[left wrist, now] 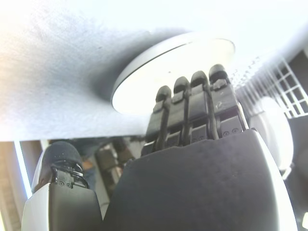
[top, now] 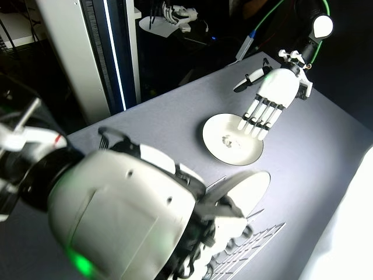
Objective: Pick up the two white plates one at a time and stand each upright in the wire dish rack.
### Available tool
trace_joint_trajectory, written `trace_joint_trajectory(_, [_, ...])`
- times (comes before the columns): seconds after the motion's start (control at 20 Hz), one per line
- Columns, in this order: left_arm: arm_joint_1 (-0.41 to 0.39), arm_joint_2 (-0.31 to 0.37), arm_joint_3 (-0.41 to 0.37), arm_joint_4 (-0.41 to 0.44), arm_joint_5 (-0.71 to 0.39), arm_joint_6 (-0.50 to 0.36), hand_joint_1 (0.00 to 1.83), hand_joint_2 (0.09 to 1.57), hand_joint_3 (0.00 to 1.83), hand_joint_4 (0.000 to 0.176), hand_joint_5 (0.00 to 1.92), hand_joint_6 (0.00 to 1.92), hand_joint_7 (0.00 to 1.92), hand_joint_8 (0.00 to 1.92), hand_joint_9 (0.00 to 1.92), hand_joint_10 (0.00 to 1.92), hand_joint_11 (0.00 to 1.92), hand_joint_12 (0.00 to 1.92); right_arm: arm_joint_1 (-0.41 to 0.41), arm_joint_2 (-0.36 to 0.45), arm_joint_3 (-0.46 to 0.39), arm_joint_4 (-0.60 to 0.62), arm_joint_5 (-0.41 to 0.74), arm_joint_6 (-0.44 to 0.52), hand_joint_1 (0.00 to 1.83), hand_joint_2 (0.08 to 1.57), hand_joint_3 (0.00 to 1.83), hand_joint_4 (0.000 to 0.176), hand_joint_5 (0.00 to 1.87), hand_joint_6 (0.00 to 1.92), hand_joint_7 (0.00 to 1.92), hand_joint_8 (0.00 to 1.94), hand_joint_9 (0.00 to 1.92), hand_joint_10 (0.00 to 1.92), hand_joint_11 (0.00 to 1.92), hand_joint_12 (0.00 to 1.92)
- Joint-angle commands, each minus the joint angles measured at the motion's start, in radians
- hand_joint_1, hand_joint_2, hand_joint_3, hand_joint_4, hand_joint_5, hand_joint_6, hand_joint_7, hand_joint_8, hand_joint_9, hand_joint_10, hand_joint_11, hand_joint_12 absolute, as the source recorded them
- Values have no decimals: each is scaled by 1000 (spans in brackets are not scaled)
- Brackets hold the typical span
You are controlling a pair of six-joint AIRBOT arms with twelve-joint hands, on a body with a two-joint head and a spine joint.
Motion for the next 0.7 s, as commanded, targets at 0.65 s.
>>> trace_joint_trajectory(0.65, [34, -14, 28, -59, -4, -3, 0, 1013, 0, 0, 46, 1, 31, 1, 1, 0, 1, 2, -66, -44, 78, -115, 150, -22, 1372, 1142, 2, 0, 717, 1214, 930, 1067, 983, 1115, 820, 1170])
